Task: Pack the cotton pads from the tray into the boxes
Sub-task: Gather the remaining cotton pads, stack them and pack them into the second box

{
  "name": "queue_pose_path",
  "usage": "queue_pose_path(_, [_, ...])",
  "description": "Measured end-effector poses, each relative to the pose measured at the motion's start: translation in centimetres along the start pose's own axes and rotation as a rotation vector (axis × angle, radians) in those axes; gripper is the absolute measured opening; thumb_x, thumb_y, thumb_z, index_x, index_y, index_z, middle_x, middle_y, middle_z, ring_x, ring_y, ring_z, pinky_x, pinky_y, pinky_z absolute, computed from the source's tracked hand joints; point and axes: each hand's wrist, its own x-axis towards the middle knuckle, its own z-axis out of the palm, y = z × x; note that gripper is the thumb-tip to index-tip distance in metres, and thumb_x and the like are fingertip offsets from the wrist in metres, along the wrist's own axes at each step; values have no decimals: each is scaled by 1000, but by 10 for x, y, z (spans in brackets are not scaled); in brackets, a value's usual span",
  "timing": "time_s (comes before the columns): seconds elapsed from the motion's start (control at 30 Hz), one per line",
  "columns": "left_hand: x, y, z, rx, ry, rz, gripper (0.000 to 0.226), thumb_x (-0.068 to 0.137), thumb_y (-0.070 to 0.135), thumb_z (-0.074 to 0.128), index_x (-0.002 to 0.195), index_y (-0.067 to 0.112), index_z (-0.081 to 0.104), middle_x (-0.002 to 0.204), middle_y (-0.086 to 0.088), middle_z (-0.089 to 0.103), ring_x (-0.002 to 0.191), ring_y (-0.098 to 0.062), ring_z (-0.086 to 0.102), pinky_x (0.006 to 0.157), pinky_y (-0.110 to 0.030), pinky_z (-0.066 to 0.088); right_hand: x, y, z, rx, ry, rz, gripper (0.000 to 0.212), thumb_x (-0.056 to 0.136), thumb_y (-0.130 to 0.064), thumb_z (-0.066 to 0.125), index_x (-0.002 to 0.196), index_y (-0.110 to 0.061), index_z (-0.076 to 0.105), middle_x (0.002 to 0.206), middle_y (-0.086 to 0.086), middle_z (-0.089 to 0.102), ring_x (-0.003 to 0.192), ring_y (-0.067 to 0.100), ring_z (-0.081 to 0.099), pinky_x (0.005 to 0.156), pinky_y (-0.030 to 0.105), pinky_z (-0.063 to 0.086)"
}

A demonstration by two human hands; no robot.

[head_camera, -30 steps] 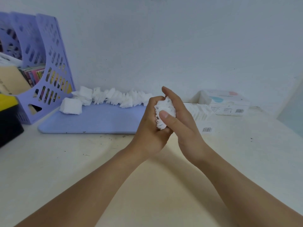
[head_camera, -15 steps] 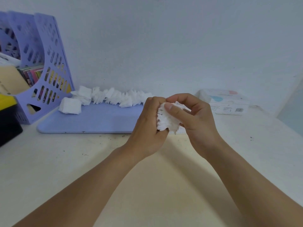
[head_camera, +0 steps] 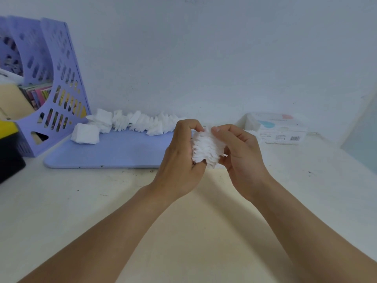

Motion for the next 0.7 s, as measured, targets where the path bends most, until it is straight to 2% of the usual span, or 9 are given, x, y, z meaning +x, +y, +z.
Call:
queue_pose_path(0.13, [0, 2, -1, 0, -14, 34, 60, 72, -12, 57, 115, 26, 38, 112, 3, 46, 86, -20, 52, 68, -39, 49, 2, -4, -3, -22, 20, 18, 19, 95, -5, 57, 78, -6, 63, 72, 5, 65, 64, 18, 64, 55, 27, 52])
queue_pose_path(0.2, [1, 3, -1, 23, -24, 55, 58, 71, -10, 56, 113, 24, 38, 112, 0, 44, 86, -22, 49, 67, -43, 47, 3, -3, -5, -75, 39, -16, 17, 95, -5, 59, 78, -5, 63, 73, 7, 63, 68, 21, 63, 59, 29, 53])
queue_pose_path(0.3, [1, 5, -3, 65, -33, 62, 52, 69, -4, 53, 110, 23, 36, 111, -5, 44, 85, -24, 47, 66, -49, 46, 4, 0, -6, -229, 93, -140, 16, 95, -8, 63, 80, -3, 66, 74, 12, 65, 71, 22, 63, 66, 34, 53])
queue_pose_path(0.4, [1, 7, -3, 101, -37, 73, 44, 70, -3, 52, 106, 18, 38, 106, -4, 44, 81, -20, 44, 63, -45, 44, 3, 3, -6, -360, 148, -264, 16, 96, -12, 65, 83, -3, 67, 74, 20, 69, 63, 20, 62, 58, 29, 49])
queue_pose_path(0.47, [1, 8, -3, 138, -54, 89, 40, 71, -3, 53, 104, 15, 40, 104, -2, 44, 79, -17, 43, 62, -39, 42, 4, 4, -7, -423, 153, -312, 15, 95, -14, 66, 83, -8, 68, 65, 10, 68, 56, 16, 61, 53, 26, 46])
queue_pose_path(0.53, [1, 8, -4, 139, -64, 84, 41, 71, -2, 52, 102, 20, 38, 101, 2, 43, 78, -12, 42, 60, -32, 39, 4, 5, -7, -457, 135, -350, 14, 95, -14, 67, 82, -9, 69, 59, -3, 65, 50, 9, 57, 51, 21, 42])
queue_pose_path(0.63, [1, 6, -3, 89, -61, 47, 41, 73, -1, 49, 100, 27, 37, 94, 9, 42, 76, -10, 44, 59, -24, 37, 3, 5, -7, -466, 69, -385, 14, 95, -11, 68, 82, -7, 70, 67, -2, 68, 58, 8, 63, 56, 18, 46])
queue_pose_path(0.7, [1, 4, -3, 21, -56, -4, 42, 76, -2, 51, 101, 28, 37, 93, 8, 46, 77, -16, 49, 60, -31, 43, 2, 3, -7, -454, 3, -379, 13, 95, -11, 68, 83, -8, 72, 75, -1, 72, 68, 12, 68, 62, 20, 49])
